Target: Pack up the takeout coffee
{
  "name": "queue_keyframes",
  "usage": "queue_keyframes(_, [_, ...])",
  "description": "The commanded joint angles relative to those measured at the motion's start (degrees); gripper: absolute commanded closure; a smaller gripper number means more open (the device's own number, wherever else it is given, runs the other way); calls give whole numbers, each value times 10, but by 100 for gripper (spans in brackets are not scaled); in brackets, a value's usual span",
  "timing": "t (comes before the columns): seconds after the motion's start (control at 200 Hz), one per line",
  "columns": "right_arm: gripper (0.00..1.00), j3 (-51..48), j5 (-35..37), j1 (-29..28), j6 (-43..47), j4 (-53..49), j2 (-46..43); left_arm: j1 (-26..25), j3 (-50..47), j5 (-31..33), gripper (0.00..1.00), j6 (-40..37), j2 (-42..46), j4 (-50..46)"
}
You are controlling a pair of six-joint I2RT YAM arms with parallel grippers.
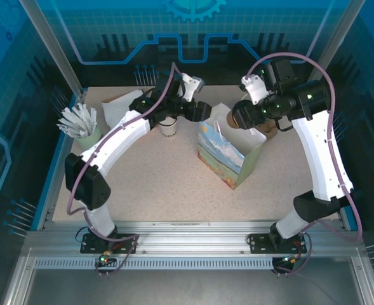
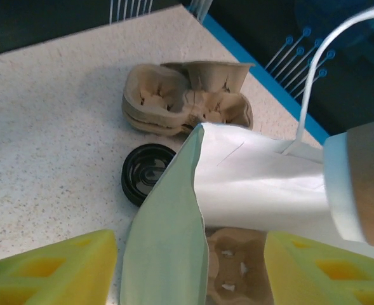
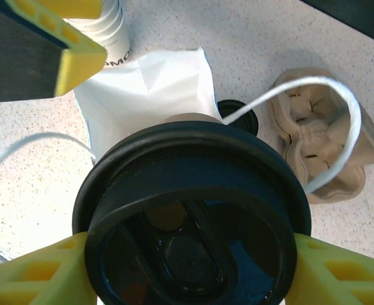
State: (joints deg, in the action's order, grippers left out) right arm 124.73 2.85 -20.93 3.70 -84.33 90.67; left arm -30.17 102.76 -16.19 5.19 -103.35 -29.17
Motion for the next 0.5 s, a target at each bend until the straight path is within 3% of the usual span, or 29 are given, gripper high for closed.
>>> queue_keyframes(0.0, [54, -18, -6, 10, 7, -16, -17, -7, 55, -24, 42, -43, -33, -63])
queue_keyframes(0.495, [56, -57, -27, 7, 16, -23, -1, -12, 129, -47, 80, -50, -103, -84])
